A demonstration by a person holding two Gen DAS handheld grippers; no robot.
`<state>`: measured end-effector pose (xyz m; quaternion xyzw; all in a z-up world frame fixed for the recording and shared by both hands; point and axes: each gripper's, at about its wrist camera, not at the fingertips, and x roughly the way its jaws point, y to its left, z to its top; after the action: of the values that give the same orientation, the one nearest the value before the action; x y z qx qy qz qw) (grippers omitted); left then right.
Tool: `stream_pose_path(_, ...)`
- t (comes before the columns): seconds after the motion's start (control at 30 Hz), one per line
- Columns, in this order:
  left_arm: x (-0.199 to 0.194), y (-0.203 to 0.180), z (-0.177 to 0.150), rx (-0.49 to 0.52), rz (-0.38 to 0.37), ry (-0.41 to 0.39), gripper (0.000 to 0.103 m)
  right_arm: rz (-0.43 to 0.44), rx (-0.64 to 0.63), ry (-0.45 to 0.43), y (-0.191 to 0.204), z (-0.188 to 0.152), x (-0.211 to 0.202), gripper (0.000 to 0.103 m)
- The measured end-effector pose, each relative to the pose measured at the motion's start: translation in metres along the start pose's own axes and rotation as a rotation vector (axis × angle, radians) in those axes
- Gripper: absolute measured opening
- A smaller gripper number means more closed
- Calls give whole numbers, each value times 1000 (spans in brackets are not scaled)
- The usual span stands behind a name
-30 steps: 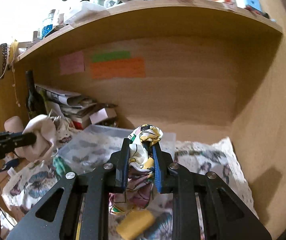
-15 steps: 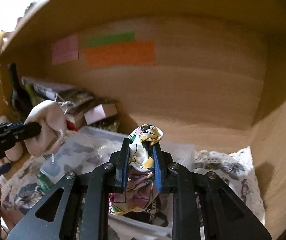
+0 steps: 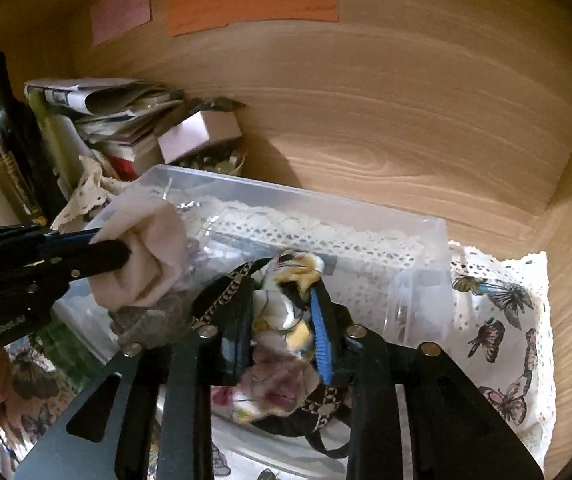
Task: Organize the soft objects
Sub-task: 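Carry the floral scrap into the box with the right tool while the left places the white cloth in, then grasp the yellow sponge with the right tool while the left tool grasps the black-white cord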
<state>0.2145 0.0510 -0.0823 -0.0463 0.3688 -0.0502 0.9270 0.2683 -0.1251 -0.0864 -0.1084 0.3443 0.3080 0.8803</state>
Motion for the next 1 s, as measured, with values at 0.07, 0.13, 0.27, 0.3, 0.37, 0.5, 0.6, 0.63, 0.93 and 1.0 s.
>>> stream_pose_path(0.07,-4,-2,0,4,5,-8,28,-4,-3,-20,0,1,-8,38)
stream_pose_path(0.13,-13,-5,0,11,7,-33,38,-11,-5,-46,2,1,-17,49)
stream_pose_path(0.27,-41,-11,0,22,32,-123,69,-28,-6,-124,5,2,-45,62)
stream_pose_path(0.3,-46,-12,1,25,39,-142,73,-35,-5,-154,6,1,-55,69)
stream_pose_path(0.37,-60,-15,-1,30,55,-182,91,-43,-6,-202,7,-1,-72,79)
stream_pose_path(0.5,-86,-19,-11,40,94,-248,103,-51,-4,-270,9,-11,-102,84)
stream_pose_path(0.6,-95,-20,-20,56,102,-248,103,-63,2,-299,9,-23,-116,89)
stream_pose_path(0.63,-96,-20,-24,56,103,-242,103,-66,3,-301,10,-26,-117,89)
stream_pose_path(0.93,-86,-7,-62,46,122,-147,103,-69,42,-200,2,-72,-103,90)
stream_pose_path(1.0,-79,-1,-71,26,115,-112,103,-62,59,-165,1,-82,-94,90)
